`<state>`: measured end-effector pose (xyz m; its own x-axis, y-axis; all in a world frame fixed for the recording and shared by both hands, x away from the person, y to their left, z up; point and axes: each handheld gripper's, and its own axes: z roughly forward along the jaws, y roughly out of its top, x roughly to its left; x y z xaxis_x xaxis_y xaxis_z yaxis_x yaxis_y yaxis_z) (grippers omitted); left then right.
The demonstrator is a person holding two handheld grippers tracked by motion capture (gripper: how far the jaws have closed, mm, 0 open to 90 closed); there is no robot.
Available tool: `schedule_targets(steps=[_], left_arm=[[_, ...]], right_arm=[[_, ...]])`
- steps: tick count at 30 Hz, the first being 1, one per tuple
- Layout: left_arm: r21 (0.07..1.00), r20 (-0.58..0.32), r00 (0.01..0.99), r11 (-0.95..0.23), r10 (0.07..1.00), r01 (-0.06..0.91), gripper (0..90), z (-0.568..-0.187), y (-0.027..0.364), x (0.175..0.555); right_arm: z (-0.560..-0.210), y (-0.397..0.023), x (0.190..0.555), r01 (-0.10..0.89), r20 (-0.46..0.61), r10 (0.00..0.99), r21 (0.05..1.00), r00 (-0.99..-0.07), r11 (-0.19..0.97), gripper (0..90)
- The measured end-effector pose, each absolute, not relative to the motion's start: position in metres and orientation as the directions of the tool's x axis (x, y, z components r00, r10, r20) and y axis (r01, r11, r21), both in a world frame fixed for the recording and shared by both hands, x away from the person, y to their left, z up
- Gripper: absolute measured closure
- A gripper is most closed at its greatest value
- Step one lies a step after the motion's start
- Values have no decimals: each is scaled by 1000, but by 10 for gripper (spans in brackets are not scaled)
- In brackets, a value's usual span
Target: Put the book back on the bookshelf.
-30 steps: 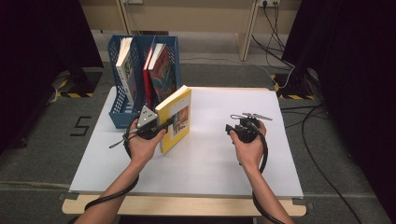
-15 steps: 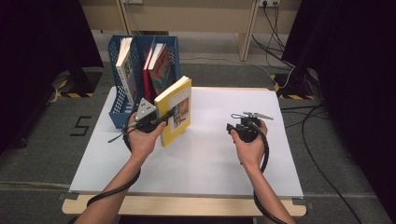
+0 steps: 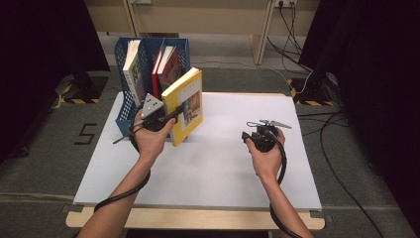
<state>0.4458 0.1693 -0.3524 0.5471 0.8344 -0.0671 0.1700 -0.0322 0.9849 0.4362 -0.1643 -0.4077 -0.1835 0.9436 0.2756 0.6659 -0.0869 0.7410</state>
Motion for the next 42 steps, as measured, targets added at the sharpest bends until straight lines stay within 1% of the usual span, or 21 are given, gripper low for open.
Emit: schedule_targets(steps=[7, 29, 42], left_arm=[[989, -60, 528, -22, 847, 147, 748, -340, 170, 453], [991, -92, 422, 43, 902, 126, 748, -318, 186, 478], [989, -105, 357, 60, 928, 137, 748, -321, 193, 490]], right_arm=[[-410, -166, 435, 671, 281, 943, 736, -180, -91, 581], [-412, -170, 434, 672, 282, 945, 733, -165, -102, 582], [-413, -173, 432, 675, 286, 946, 729, -156, -109, 581]])
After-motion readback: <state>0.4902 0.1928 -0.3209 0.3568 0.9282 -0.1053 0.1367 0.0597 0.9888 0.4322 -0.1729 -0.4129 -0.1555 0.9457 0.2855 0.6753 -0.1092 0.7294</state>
